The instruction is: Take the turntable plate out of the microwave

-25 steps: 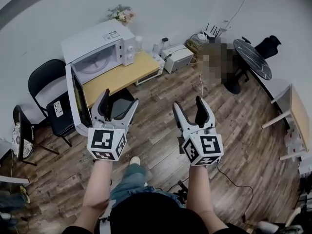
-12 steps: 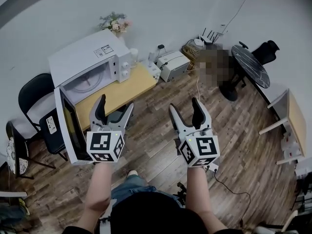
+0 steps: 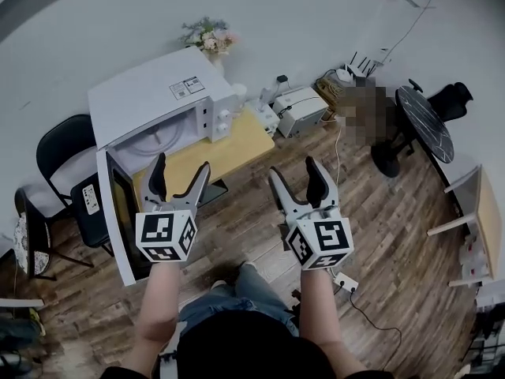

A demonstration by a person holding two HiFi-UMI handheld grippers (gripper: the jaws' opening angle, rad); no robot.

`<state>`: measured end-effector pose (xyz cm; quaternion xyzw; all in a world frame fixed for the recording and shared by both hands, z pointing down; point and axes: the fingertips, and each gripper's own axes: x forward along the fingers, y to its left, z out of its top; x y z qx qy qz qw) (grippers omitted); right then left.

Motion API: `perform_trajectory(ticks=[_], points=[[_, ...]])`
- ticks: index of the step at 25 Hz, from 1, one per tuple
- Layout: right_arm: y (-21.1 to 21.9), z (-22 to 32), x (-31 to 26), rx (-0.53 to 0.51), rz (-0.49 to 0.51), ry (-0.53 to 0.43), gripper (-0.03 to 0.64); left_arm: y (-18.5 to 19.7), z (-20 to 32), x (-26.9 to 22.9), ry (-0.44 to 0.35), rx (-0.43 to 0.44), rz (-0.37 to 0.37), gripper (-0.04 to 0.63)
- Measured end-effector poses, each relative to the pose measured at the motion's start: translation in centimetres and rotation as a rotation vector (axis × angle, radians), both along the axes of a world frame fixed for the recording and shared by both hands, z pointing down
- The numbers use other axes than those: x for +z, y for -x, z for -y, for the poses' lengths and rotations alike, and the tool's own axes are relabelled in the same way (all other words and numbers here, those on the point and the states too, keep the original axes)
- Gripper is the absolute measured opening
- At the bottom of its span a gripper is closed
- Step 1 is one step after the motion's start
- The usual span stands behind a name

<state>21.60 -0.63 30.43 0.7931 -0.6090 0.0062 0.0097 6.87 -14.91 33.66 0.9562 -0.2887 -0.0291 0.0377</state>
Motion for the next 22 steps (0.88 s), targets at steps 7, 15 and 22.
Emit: perform_trajectory(ticks=[7,15,22], points=[[-0.5,7.0,2.7,-0.135,0.056,0.036,0.347,1.1,4.8,2.7,0.056,-0.123,0.028,0.400],[-0.2,17.2,7.0,-0.367,0.116,0.126,0.347,2.7,11.6,6.8,0.183,-0.306,0.050,0.388],[2.3,24.0,11.4,-0.573,0.158,0.240,0.347,3.1,15.1,11.3,0.309,-0.416,0.066,0.383]])
